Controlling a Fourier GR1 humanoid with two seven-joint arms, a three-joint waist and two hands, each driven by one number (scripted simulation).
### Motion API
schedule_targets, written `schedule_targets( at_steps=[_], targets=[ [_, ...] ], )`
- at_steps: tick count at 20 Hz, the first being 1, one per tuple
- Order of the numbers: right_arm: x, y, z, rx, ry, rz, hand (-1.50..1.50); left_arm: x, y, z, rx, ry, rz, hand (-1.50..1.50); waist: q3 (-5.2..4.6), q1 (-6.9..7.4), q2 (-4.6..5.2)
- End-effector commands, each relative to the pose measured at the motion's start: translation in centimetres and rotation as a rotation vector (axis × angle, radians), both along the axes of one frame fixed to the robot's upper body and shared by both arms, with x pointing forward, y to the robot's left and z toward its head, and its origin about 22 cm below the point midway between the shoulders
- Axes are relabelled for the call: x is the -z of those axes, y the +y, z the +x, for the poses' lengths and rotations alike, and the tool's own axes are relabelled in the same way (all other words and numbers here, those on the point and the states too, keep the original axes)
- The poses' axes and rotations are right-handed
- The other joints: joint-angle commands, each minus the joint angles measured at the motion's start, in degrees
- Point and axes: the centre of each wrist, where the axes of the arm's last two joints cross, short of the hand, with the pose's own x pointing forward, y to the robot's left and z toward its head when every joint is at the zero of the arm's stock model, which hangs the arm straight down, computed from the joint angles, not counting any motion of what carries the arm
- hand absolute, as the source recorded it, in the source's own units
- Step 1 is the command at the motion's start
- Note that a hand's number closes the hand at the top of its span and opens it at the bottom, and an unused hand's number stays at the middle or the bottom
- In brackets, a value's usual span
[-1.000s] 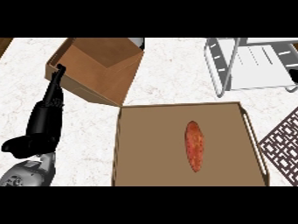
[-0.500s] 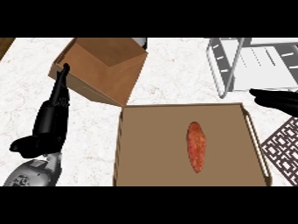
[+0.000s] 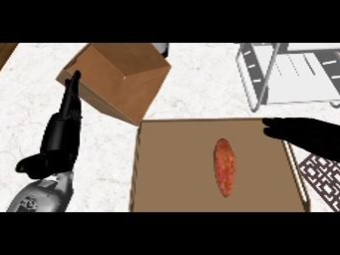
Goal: Pick the sweet potato from the tray and place it in the tiered basket
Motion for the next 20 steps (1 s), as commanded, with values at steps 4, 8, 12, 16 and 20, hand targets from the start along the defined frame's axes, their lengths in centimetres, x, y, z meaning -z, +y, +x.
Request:
schedule_targets(
  at_steps=[4,8,12,16,20],
  targets=[
    [1.2,0.6,-1.5,0.019,0.015,-0.101,-1.50,3.5,0.4,-0.6,-0.025,0.205,0.016,0.00,-0.49,-0.96,0.82],
    [1.1,1.1,-0.4,0.059,-0.039,-0.134,-1.50,3.4,1.2,0.2,-0.007,0.184,0.007,0.00,-0.52,-0.16,1.06],
    [0.5,1.3,-1.1,0.038,-0.051,-0.180,-1.50,3.5,-0.8,0.4,-0.038,0.201,0.007,0.00,-0.54,-0.96,0.90],
    [1.5,1.5,0.1,0.027,-0.069,-0.179,-1.50,4.5,-1.1,-0.7,0.003,0.204,-0.002,0.00,-0.48,0.01,1.14],
    [2.8,3.7,-1.5,-0.048,-0.134,-0.212,-1.50,3.6,0.7,-0.3,-0.013,0.192,0.009,0.00,-0.46,0.04,1.10]
  ],
)
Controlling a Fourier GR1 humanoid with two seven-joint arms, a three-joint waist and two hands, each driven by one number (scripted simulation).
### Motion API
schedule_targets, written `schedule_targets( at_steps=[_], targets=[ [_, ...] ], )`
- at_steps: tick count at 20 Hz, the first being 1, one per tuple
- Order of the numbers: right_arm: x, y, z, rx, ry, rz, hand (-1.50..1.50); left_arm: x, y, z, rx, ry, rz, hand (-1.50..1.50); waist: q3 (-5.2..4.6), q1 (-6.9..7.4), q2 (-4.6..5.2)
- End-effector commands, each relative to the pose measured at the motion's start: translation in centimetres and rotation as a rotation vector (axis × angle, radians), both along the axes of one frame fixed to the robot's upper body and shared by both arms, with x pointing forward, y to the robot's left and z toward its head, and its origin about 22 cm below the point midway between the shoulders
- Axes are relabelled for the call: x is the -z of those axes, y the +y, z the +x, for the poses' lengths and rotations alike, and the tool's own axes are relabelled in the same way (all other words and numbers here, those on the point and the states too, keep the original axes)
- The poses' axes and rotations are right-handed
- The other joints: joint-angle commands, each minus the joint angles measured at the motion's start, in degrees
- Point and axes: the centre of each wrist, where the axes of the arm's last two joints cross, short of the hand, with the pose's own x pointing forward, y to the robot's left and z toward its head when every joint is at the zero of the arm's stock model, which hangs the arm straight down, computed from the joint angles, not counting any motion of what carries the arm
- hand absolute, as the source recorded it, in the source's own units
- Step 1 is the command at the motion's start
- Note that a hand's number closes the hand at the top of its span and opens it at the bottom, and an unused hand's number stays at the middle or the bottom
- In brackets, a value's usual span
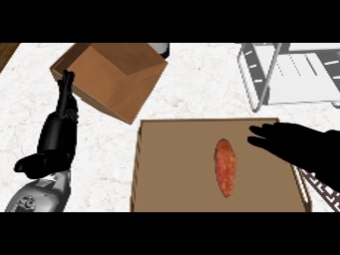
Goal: Pick the sweet potato from the tray and place it in the tiered basket
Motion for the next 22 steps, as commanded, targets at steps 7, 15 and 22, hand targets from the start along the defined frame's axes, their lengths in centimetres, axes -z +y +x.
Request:
schedule_targets(
  at_steps=[7,15,22],
  targets=[
    [2.2,0.8,0.8,0.015,-0.080,-0.055,-1.50,3.4,-1.0,0.3,-0.004,0.208,-0.013,0.00,-0.63,-0.57,1.20],
    [4.9,-0.2,1.8,0.063,-0.034,-0.053,-1.50,2.0,-0.4,0.4,-0.007,0.201,-0.017,0.00,-0.66,-0.67,0.98],
    [6.9,0.5,2.5,0.057,-0.002,-0.026,-1.50,2.5,-0.5,-0.2,0.008,0.218,-0.023,0.00,-0.70,-0.46,0.95]
  ],
)
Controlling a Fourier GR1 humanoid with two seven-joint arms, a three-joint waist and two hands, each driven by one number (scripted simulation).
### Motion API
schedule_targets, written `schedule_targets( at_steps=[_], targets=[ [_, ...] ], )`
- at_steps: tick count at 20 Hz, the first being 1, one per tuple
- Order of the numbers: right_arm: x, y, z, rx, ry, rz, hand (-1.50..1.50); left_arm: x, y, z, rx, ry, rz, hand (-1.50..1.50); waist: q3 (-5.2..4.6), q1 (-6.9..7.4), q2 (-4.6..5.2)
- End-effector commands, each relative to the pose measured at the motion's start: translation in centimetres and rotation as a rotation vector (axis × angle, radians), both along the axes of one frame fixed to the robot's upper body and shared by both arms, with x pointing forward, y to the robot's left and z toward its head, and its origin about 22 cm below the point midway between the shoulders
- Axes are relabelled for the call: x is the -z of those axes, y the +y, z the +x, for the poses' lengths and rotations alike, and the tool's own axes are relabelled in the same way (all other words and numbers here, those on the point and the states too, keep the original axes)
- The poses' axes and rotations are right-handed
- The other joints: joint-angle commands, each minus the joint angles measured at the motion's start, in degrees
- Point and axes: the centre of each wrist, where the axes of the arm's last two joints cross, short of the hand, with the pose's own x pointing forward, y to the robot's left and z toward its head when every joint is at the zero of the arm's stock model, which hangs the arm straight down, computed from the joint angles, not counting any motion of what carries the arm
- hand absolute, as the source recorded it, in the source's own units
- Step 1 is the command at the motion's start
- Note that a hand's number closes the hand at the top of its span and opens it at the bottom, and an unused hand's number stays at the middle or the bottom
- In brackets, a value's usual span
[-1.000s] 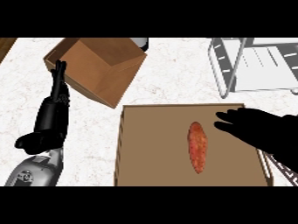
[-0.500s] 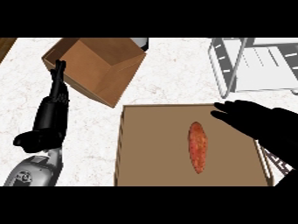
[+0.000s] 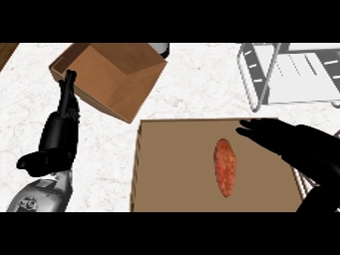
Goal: Pick the sweet potato from the tray and place it in the tiered basket
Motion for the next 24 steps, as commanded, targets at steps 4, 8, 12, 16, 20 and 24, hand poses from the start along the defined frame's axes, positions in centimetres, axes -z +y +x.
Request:
schedule_targets(
  at_steps=[4,8,12,16,20,24],
  targets=[
    [2.2,0.0,0.3,-0.043,0.006,0.035,-1.50,3.4,-0.4,0.3,0.009,0.192,-0.003,0.00,-0.63,-0.55,0.94],
    [2.5,-0.8,1.0,-0.050,0.028,0.014,-1.50,4.0,-0.8,-1.3,0.027,0.202,-0.017,0.00,-0.64,-0.24,0.85],
    [2.2,2.2,1.1,-0.052,0.027,0.039,-1.50,3.5,0.6,-0.4,0.008,0.186,-0.010,0.00,-0.73,-0.16,0.81],
    [4.0,1.4,1.4,-0.049,0.059,0.013,-1.50,3.7,-1.6,-0.4,0.017,0.186,-0.008,0.00,-0.66,-0.42,0.87],
    [5.6,2.5,2.7,-0.041,0.074,0.015,-1.50,3.3,0.7,-0.5,0.014,0.193,-0.020,0.00,-0.65,0.44,0.99],
    [5.9,4.0,2.1,-0.037,0.075,0.007,-1.50,2.4,0.4,0.5,0.015,0.186,-0.017,0.00,-0.67,-0.15,0.84]
  ],
)
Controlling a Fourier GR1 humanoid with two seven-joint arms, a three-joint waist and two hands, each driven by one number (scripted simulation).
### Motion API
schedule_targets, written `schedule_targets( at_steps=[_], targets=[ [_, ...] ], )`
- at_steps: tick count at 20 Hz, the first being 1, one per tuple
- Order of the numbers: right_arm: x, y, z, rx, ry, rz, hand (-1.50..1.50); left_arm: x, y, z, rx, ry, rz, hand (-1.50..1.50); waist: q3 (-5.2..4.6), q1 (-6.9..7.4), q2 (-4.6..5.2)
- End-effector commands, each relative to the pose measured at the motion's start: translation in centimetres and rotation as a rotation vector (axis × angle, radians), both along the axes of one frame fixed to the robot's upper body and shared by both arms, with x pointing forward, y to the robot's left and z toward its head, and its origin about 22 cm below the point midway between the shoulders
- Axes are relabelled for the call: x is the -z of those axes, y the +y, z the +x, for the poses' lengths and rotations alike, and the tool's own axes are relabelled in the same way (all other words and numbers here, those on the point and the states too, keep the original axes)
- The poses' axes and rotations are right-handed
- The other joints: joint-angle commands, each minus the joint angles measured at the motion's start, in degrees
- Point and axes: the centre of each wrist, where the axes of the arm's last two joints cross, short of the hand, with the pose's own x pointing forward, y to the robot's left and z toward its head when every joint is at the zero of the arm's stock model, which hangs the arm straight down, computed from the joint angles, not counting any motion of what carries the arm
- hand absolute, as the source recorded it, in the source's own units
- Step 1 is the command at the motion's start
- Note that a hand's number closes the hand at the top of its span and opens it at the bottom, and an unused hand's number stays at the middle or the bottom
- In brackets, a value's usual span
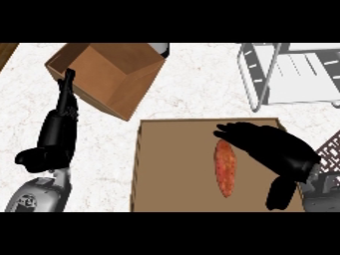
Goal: Pick the sweet potato from the tray and place it in the tiered basket
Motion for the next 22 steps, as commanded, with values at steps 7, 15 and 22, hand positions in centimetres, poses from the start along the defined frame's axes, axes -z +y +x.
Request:
schedule_targets(
  at_steps=[7,15,22],
  targets=[
    [3.0,2.4,-0.9,0.013,0.027,0.018,-1.50,3.4,0.1,0.1,-0.004,0.174,-0.019,0.00,-0.65,-0.50,0.87],
    [5.1,1.6,-0.2,0.004,0.039,0.025,-1.50,3.2,-0.8,-0.4,-0.005,0.169,-0.002,0.00,-0.61,-0.29,0.87],
    [4.6,1.8,0.8,0.036,0.046,0.080,-1.50,2.8,-0.9,-0.5,0.017,0.189,-0.024,0.00,-0.63,-0.45,0.81]
  ],
)
